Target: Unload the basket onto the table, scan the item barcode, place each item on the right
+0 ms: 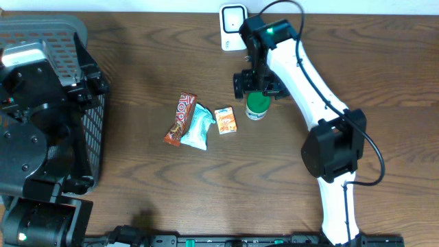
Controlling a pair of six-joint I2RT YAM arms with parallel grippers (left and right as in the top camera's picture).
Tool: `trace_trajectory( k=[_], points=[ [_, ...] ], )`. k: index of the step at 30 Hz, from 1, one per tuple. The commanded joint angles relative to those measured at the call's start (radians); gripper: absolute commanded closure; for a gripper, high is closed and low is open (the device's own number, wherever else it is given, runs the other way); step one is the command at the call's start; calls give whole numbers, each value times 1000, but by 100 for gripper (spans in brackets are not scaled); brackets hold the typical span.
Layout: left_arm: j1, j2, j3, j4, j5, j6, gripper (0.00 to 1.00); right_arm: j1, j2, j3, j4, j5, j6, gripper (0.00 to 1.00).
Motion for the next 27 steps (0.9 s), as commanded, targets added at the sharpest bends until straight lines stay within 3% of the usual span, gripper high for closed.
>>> trace_trajectory(
  k=[1,5,13,27],
  points=[
    [3,-2,-6,3,-13,6,2,-11,-32,21,-26,-16,516,1],
    [3,-2,-6,3,-13,6,2,-10,-31,-8,-2,6,807,1],
    [3,-2,-6,3,-13,6,2,-7,-28,-107,125,29,1107,1],
    [3,-2,-6,3,-13,6,2,-7,-28,-331,293,44,1130,4]
  ],
)
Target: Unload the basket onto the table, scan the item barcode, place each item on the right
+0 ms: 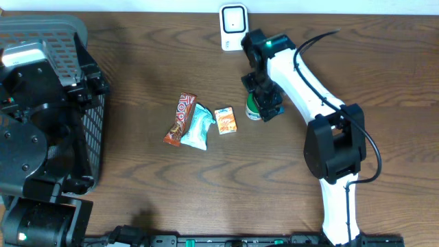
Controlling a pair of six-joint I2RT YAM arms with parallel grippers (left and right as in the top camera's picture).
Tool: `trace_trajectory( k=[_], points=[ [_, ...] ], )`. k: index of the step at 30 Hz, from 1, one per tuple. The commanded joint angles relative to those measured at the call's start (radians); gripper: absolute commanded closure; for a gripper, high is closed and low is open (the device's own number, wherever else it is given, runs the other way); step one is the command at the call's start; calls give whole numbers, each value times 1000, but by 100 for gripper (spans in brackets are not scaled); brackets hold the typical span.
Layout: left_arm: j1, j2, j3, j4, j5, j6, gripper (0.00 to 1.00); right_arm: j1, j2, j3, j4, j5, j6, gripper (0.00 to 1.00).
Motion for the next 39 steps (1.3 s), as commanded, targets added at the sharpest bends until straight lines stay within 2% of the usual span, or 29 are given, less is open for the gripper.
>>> trace_trajectory(
  k=[1,2,3,7,8,10,15,17,20,22,25,27,29,30,31,35,39],
  points=[
    [3,-2,-6,4,-13,6,2,2,-12,-90,79,26,-11,6],
    [3,-2,-6,4,-13,6,2,2,-12,-103,94,25,-26,10],
    [3,-2,-6,4,-13,6,2,2,-12,-117,106,26,-61,20],
    [3,-2,-6,4,-13,6,2,2,-12,-116,106,26,-176,36],
    [3,-2,-6,4,-13,6,2,2,-12,-116,106,21,-220,42],
    [3,-2,-6,4,-13,6,2,1,-12,-116,105,5,-327,49],
    [3,-2,-6,3,-13,6,2,0,-14,-114,101,-31,-653,48],
    [3,-2,-6,3,-13,6,2,0,-14,-105,101,-35,-842,48],
    [3,-2,-6,3,-13,6,2,1,-14,-94,89,-34,-1114,38],
    [3,-2,-6,3,-13,6,2,1,-14,-88,71,-31,-1289,36],
    [3,-2,-6,3,-13,6,2,1,-14,-81,56,-23,-1453,36],
    [3,-2,-6,4,-13,6,2,1,-14,-68,45,-23,-1489,30],
    [3,-2,-6,4,-13,6,2,1,-14,-43,26,-23,-1489,16],
    [3,-2,-6,4,-13,6,2,2,-14,-24,10,-23,-1488,5],
    [3,-2,-6,4,-13,6,2,3,-14,-6,-5,-26,-1483,1],
    [3,-2,-6,4,-13,6,2,4,-14,86,-94,-27,-1358,1],
    [3,-2,-6,4,-13,6,2,5,-14,129,-167,-26,-1043,1]
  ],
)
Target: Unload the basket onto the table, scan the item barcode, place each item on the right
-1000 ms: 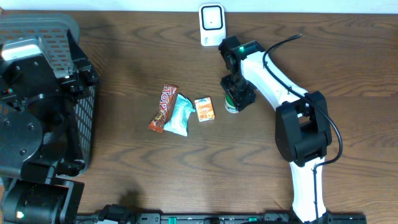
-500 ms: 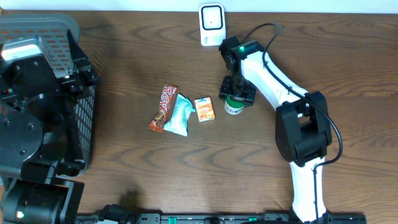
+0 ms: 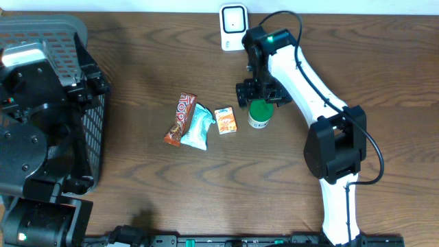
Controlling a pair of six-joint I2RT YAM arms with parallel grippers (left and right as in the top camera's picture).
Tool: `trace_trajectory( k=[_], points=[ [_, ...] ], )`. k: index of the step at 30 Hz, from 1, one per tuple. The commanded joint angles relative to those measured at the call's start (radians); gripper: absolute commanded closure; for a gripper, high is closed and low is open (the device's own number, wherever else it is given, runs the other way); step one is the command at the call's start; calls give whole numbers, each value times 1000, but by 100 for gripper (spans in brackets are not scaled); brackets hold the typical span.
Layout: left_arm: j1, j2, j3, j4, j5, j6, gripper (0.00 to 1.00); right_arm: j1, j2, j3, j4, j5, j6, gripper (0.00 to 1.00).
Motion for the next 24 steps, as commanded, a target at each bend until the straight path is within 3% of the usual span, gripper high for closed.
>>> trace_trajectory(
  k=[1,9,24],
  points=[
    [3,-2,-6,4,-13,6,2,5,-14,23,-13,-1,255,1],
    [3,-2,-6,4,-13,6,2,5,-11,-40,52,0,344,1],
    [3,-2,-6,4,-13,6,2,14,-11,-241,215,-6,374,3]
  ],
)
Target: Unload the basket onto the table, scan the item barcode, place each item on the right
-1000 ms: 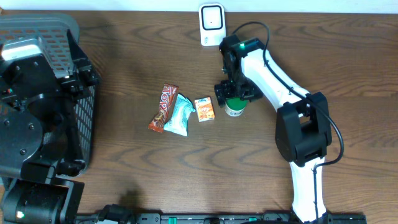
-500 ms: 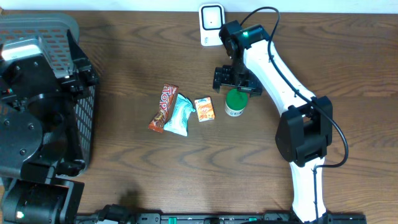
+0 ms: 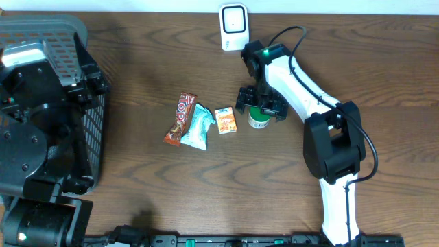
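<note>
A small can with a green lid [image 3: 258, 118] stands on the table right of centre. My right gripper [image 3: 260, 103] is directly over it, and its black body covers most of the lid. The fingers are hidden beneath that body, so their grip does not show. The white barcode scanner [image 3: 233, 26] stands at the far edge, apart from the can. My left arm [image 3: 34, 137] is folded at the left edge, and its fingers cannot be made out.
Left of the can lie a small orange box [image 3: 226, 120], a pale blue packet [image 3: 197, 127] and a red Topp bar [image 3: 180, 119]. A dark mesh basket [image 3: 62, 41] stands at the far left beside the left arm.
The right gripper has moved a little toward the front of the table and now covers most of the green lid. The can is slightly nearer the front edge. The left arm has not moved.
At first the right gripper stood just behind the green-lidded can. Then it was turned and lay over the can. Later it was back behind the can, squared across. Now it is on top of the can, which has shifted a little toward the front.
</note>
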Controlling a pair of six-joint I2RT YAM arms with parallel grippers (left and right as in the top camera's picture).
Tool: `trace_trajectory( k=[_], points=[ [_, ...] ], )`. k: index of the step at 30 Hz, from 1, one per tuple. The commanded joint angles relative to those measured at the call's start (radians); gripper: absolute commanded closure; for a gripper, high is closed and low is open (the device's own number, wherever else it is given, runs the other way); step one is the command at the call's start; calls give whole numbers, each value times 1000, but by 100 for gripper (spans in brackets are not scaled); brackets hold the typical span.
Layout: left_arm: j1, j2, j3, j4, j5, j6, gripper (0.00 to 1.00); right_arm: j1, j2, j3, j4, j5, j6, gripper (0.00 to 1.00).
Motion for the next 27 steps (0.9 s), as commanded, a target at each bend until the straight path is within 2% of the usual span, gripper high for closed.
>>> trace_trajectory(
  k=[1,6,9,10,12,19,27],
  points=[
    [3,-3,-6,4,-13,6,2,8,-11,-45,39,-5,19,5],
    [3,-3,-6,4,-13,6,2,11,-11,-128,122,-5,22,14],
    [3,-3,-6,4,-13,6,2,11,-11,-156,147,-5,23,26],
    [3,-3,-6,4,-13,6,2,9,-11,-158,147,-5,23,34],
    [3,-3,-6,4,-13,6,2,8,-12,-153,146,-5,21,38],
    [3,-3,-6,3,-13,6,2,6,-16,-72,77,-31,-64,43],
    [3,-3,-6,3,-13,6,2,8,-16,114,-12,-22,-256,43]
  ],
)
